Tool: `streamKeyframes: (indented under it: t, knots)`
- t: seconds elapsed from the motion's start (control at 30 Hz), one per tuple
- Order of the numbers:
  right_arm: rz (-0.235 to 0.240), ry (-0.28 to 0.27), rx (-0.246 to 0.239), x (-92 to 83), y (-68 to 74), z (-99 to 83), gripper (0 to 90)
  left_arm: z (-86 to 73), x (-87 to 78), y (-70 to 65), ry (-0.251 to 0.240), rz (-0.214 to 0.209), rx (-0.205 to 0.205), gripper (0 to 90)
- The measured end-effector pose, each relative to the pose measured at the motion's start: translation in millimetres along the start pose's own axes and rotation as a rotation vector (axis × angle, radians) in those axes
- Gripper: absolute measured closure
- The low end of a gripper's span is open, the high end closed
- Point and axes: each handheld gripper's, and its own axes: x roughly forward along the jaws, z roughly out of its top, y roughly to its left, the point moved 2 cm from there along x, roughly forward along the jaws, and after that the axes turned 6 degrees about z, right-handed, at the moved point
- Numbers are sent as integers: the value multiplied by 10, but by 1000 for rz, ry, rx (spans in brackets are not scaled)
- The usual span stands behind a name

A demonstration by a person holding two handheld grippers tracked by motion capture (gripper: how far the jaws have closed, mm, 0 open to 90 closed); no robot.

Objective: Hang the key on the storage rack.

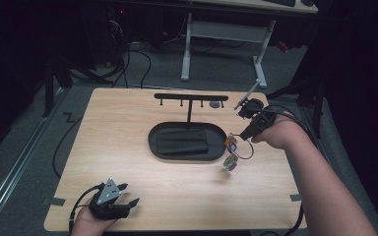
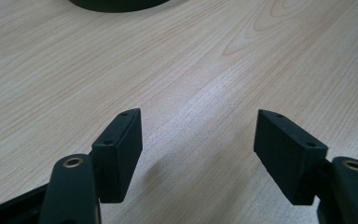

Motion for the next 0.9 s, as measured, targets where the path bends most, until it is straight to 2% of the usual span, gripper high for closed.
streamKeyframes:
  t: [0.2, 0.3, 0.37, 0.47, 0.5, 0.53, 0.73, 0.8, 0.9]
  knots:
    - [0, 9, 5, -68, -45, 125, 874, -1, -9, 6, -3, 4, -1, 331]
    - [-3, 4, 30, -108, -62, 180, 875, -6, -14, 15, -1, 4, -4, 331]
    - [-6, 6, 19, -130, -89, 214, 875, -9, -16, 19, -4, 5, -8, 331]
    - [-8, 1, 21, -165, -128, 277, 875, -11, -21, 25, -3, 6, -7, 332]
    - [-9, 4, 37, -179, -131, 298, 875, -11, -21, 25, -3, 6, -7, 332]
    - [-9, -1, 29, -186, -150, 329, 875, -9, -20, 24, -4, 6, -5, 332]
    - [-3, -7, 40, -161, -205, 479, 875, -10, -18, 18, -1, 5, 1, 332]
    - [7, -15, 19, -123, -239, 555, 875, -9, -23, 14, -2, 3, 2, 332]
    - [10, -11, 28, -77, -258, 638, 875, 9, -53, -14, -16, -1, 7, 334]
